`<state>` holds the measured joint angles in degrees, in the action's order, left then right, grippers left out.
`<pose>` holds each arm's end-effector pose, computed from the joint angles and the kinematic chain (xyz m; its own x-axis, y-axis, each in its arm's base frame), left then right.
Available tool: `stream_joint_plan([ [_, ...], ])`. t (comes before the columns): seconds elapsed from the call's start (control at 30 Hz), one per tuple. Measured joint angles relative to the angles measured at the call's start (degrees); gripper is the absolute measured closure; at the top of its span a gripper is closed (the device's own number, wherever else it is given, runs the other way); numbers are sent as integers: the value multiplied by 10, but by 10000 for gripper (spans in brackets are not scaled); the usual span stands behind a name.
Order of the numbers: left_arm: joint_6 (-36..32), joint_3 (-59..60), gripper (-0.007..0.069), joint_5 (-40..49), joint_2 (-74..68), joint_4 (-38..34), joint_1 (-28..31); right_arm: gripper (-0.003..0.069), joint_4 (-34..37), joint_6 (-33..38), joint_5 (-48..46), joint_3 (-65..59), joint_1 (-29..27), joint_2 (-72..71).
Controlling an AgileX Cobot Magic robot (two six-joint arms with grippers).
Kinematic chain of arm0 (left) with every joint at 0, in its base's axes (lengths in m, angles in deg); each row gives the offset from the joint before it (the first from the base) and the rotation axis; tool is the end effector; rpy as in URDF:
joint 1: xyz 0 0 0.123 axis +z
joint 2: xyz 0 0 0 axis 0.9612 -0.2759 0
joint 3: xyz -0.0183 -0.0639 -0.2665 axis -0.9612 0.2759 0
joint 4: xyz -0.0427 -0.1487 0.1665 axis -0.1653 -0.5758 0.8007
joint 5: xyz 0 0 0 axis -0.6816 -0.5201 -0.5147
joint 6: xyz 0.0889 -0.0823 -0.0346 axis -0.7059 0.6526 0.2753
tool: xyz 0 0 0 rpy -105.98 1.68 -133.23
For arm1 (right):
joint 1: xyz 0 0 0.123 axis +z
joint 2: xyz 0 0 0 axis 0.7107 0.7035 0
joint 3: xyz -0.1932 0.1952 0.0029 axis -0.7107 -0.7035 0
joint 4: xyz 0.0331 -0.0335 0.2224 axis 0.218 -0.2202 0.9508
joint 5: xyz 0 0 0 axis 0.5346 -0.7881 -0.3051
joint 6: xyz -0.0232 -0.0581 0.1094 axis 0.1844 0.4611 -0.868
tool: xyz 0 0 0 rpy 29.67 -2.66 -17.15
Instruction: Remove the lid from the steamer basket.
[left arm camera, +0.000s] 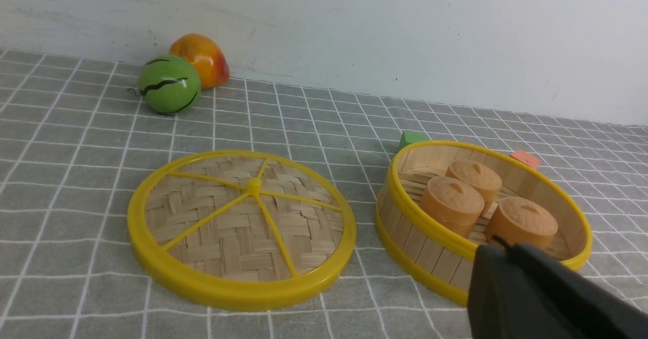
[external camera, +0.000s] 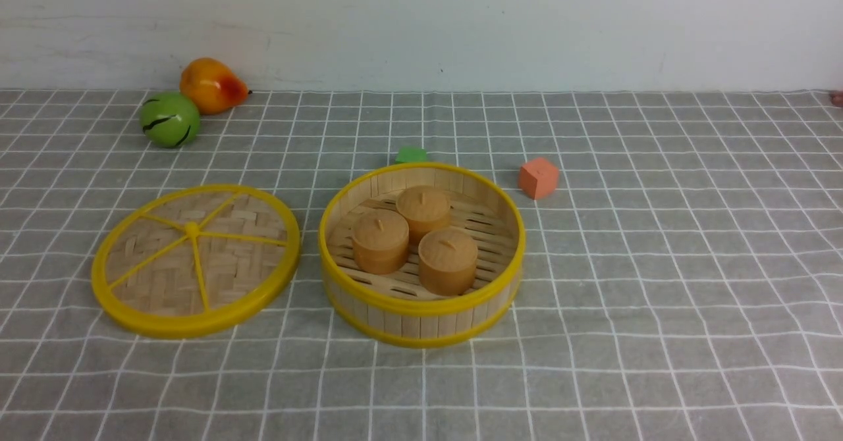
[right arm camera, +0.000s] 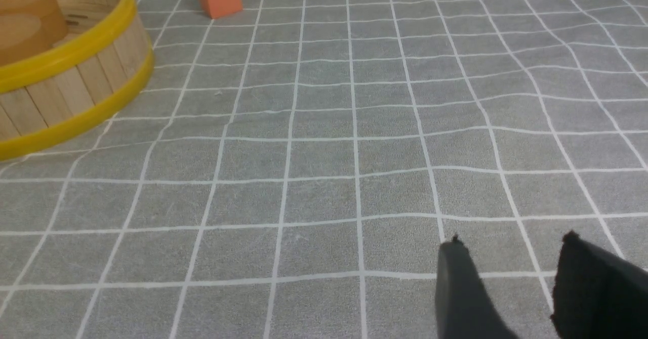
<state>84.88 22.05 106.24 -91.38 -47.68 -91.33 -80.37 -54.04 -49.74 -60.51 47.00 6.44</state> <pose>0.0737 -0.0147 0.2611 -0.1357 -0.2200 -0.9660 0.2100 0.9465 -0.2451 0.0709 0.0017 0.1631 -0.2964 0.1115 -0.9485 0.0086 0.9934 0.1141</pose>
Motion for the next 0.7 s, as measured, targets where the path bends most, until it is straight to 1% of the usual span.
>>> stream_joint_plan([
  [0.13,0,0,637,0,0,1,0,418,0,0,0,0,0,0],
  [0.33,-1,0,637,-3,0,24,0,418,0,0,0,0,0,0],
  [0.7,-1,1,637,-5,0,27,0,418,0,0,0,0,0,0],
])
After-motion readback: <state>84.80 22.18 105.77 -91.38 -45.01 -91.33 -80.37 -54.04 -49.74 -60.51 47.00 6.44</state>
